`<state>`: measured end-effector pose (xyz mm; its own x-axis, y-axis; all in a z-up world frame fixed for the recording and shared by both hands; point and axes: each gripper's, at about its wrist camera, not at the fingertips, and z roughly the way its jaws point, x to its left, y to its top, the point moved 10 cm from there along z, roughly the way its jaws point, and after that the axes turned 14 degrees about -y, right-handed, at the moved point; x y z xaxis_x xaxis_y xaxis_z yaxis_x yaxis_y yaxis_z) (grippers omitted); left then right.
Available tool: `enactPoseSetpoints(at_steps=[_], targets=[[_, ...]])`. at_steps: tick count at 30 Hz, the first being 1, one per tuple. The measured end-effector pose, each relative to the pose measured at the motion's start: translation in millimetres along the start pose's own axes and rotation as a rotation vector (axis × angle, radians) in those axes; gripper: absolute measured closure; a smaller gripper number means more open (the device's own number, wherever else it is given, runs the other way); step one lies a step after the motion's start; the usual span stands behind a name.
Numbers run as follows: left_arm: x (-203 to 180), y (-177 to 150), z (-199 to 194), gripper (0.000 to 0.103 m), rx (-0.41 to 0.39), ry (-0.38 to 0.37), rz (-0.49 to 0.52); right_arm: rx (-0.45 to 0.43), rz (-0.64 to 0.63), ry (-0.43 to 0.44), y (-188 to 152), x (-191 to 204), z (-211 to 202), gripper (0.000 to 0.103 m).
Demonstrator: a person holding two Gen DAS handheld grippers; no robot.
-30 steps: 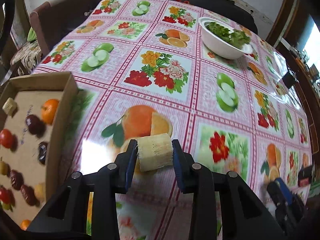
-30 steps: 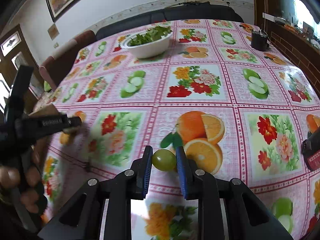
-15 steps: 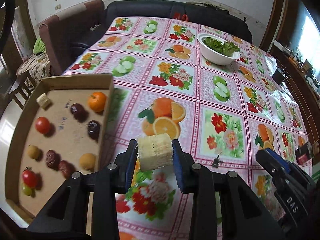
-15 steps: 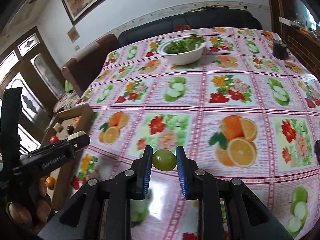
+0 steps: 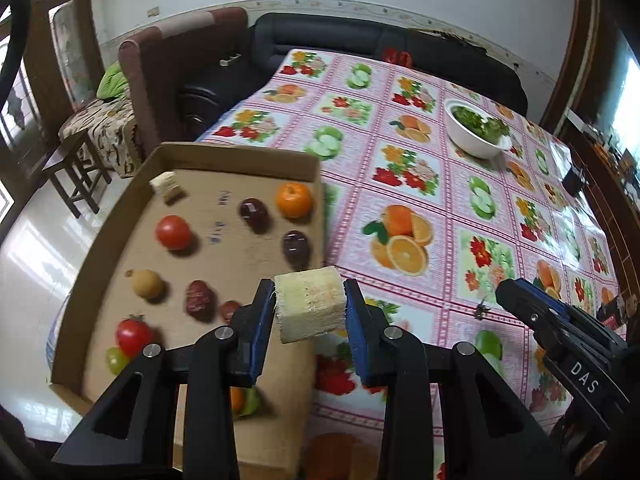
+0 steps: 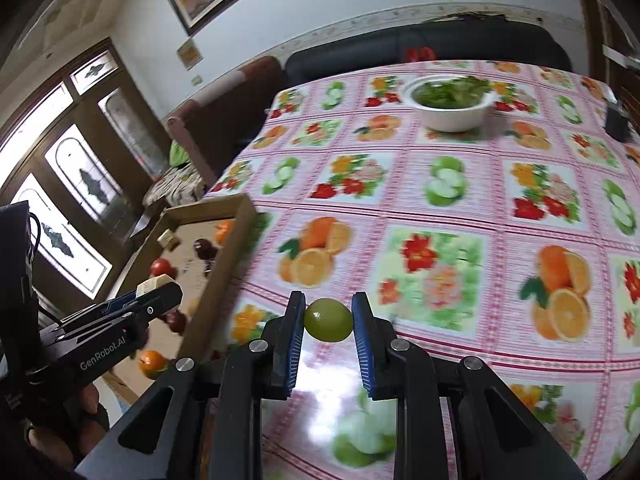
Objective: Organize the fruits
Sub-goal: 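Carry the pale chunk and green grape over the cardboard box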
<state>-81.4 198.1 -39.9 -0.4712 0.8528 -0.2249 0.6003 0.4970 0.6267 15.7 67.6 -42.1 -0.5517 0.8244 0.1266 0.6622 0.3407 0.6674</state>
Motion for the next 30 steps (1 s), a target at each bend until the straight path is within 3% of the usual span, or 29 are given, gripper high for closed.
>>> enactPoseSetpoints(at_steps=[19,30], targets=[[86,-22,-24,0.071,0.015,0.037,-0.129,0.025,-0.169,0.158,16,120,22,0.079],[117,-29,-28,0.071,0.020,0.057,-0.186,0.054,-0.220,0.193,15,157,39,0.079]])
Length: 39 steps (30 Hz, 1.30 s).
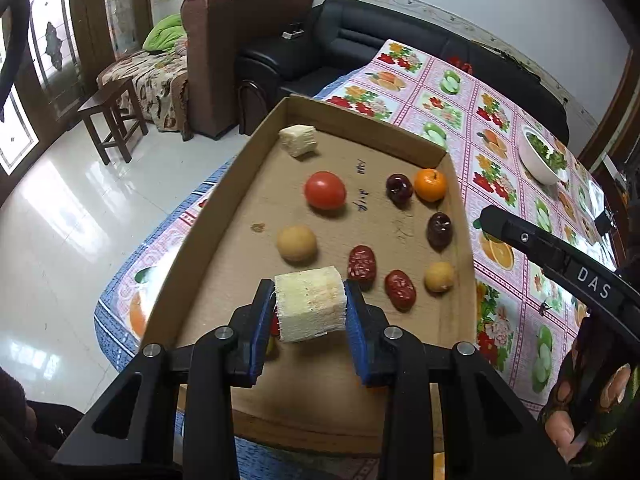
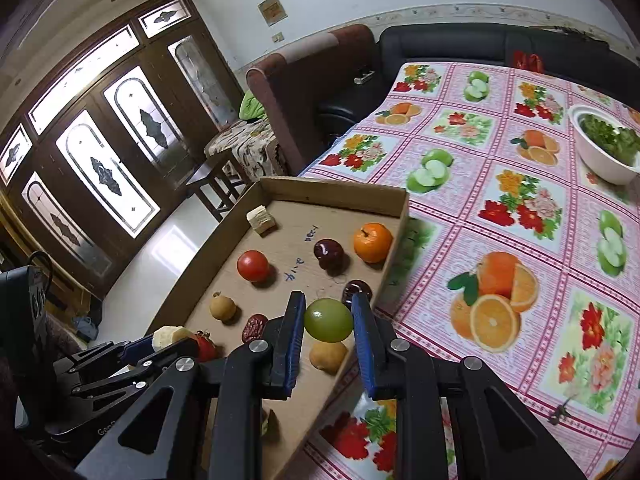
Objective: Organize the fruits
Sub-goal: 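Carry the pale chunk and green grape over the cardboard box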
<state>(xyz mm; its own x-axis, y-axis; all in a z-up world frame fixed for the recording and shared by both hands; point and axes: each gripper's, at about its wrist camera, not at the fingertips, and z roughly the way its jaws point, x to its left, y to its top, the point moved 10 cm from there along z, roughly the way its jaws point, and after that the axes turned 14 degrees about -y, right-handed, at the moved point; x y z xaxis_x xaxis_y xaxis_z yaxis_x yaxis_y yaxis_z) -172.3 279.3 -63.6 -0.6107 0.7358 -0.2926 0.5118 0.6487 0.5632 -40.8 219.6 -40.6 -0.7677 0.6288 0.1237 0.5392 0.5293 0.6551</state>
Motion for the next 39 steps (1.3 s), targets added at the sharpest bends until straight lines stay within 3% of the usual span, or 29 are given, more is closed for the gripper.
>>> enactPoseSetpoints(at_steps=[12,23,39], targets=[[-12,-16,0,0.071,0.012,-0.087,0.023,0.039,-0.075,0.031,3,31,35,0.079],[-21,-20,16,0.071,0.046,-0.088,0.052,0.101,-0.141,0.011,-6,44,69,0.079],[-29,-25,21,0.071,0.059,-0.089,0.069,0.132,-0.179,-0.020,-14,47,86,0.077]])
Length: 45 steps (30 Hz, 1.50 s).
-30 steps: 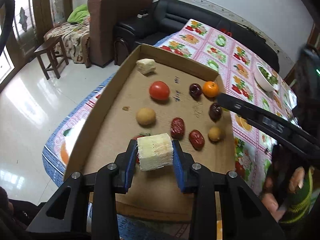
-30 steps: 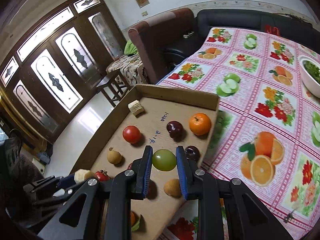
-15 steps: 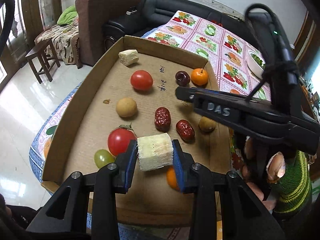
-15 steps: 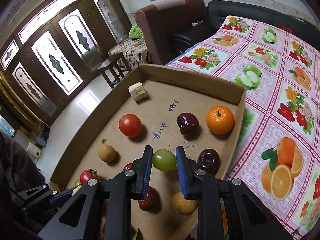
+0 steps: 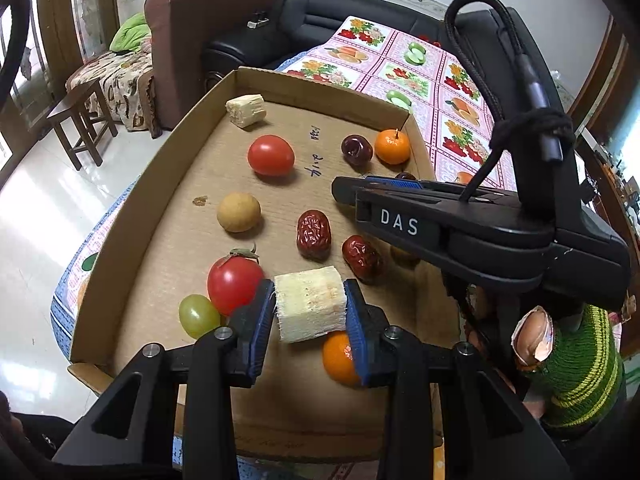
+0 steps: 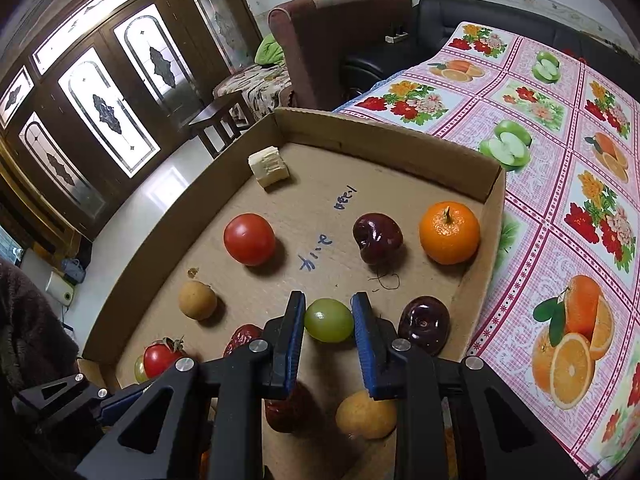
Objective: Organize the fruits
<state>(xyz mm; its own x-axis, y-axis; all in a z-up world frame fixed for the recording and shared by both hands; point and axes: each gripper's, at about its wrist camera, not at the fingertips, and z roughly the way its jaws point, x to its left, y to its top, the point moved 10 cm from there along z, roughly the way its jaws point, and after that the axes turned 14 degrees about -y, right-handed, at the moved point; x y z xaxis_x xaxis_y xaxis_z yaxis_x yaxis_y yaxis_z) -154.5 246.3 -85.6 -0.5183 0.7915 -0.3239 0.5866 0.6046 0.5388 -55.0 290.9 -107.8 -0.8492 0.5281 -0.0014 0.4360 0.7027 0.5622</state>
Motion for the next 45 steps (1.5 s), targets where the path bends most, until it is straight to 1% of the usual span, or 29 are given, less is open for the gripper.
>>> enactPoseSetpoints(at_steps=[6,8,10,13,21,26,27,28,30,36,37,38,40,45], targets=[[0,-3,-1,0.070,0.009,0.007,0.007,0.001,-0.011,-0.003,-1,3,-1,0.073],[0,-3,-5,0.064,-0.003,0.016,0.008,-0.003,-0.013,0.000,0,3,-3,0.071],[0,-2,-9,0.061,-0.019,0.019,0.011,-0.015,-0.023,0.001,1,4,-6,0.063],[-1,-2,-16,0.061,-0.035,0.018,0.013,-0.031,-0.038,0.004,1,5,-13,0.059],[-3,-11,-23,0.060,-0.039,0.025,0.024,-0.052,-0.088,0.020,-1,5,-30,0.057],[-5,-19,-31,0.060,-0.049,0.040,0.044,-0.079,-0.170,0.043,-8,11,-45,0.056],[-5,-20,-33,0.060,-0.051,0.043,0.046,-0.091,-0.195,0.050,-10,13,-49,0.053],[-5,-22,-35,0.060,-0.054,0.045,0.048,-0.100,-0.211,0.055,-12,14,-54,0.048],[-5,-24,-40,0.060,-0.063,0.048,0.051,-0.123,-0.236,0.062,-14,14,-62,0.042],[-10,-33,-52,0.060,-0.076,0.057,0.075,-0.145,-0.308,0.089,-22,5,-83,0.041],[-11,-35,-54,0.060,-0.080,0.067,0.083,-0.147,-0.322,0.094,-24,5,-86,0.039],[-11,-37,-56,0.057,-0.083,0.077,0.089,-0.149,-0.339,0.099,-26,4,-89,0.038],[-15,-42,-61,0.054,-0.090,0.083,0.106,-0.152,-0.388,0.108,-31,3,-95,0.035],[-21,-53,-68,0.054,-0.092,0.093,0.133,-0.147,-0.541,0.136,-53,6,-112,0.032]])
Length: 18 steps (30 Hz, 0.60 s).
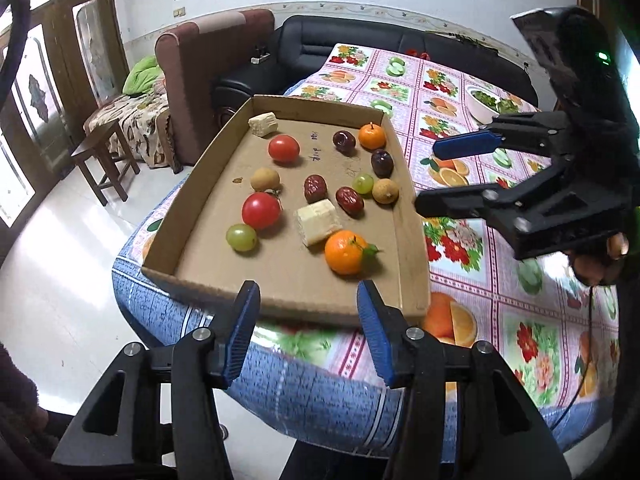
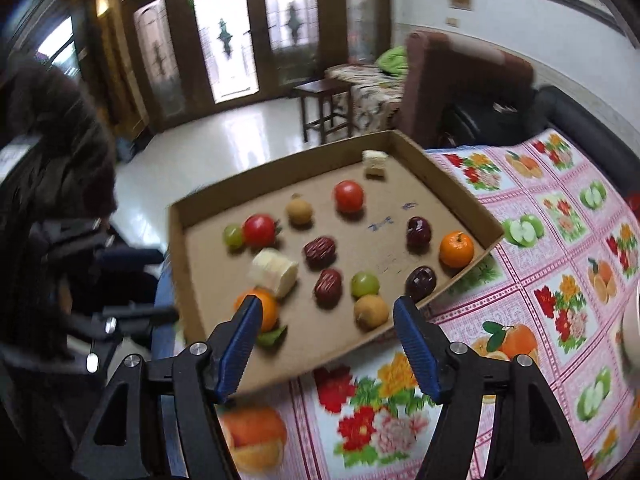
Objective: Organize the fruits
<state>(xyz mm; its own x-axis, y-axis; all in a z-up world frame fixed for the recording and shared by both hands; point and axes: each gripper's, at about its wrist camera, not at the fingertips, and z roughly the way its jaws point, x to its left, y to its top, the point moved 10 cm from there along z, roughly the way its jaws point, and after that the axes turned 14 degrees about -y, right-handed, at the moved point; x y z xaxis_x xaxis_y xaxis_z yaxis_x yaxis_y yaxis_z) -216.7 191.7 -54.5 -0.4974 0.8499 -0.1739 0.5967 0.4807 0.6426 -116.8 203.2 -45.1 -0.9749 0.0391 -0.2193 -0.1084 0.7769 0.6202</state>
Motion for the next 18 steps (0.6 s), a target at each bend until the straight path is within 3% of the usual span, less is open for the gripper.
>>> enactPoseSetpoints(at_steps=[6,18], targets=[[-8,-6,-2,0.054,0.009,-0.004,0.021,-0.001,-0.091,0.012,-22,10,-17,0.030],[-14,-9,-4,0.054,0.012,-0.009,0.032,0.027,-0.093,0.008,-41,6,-16,0.030]])
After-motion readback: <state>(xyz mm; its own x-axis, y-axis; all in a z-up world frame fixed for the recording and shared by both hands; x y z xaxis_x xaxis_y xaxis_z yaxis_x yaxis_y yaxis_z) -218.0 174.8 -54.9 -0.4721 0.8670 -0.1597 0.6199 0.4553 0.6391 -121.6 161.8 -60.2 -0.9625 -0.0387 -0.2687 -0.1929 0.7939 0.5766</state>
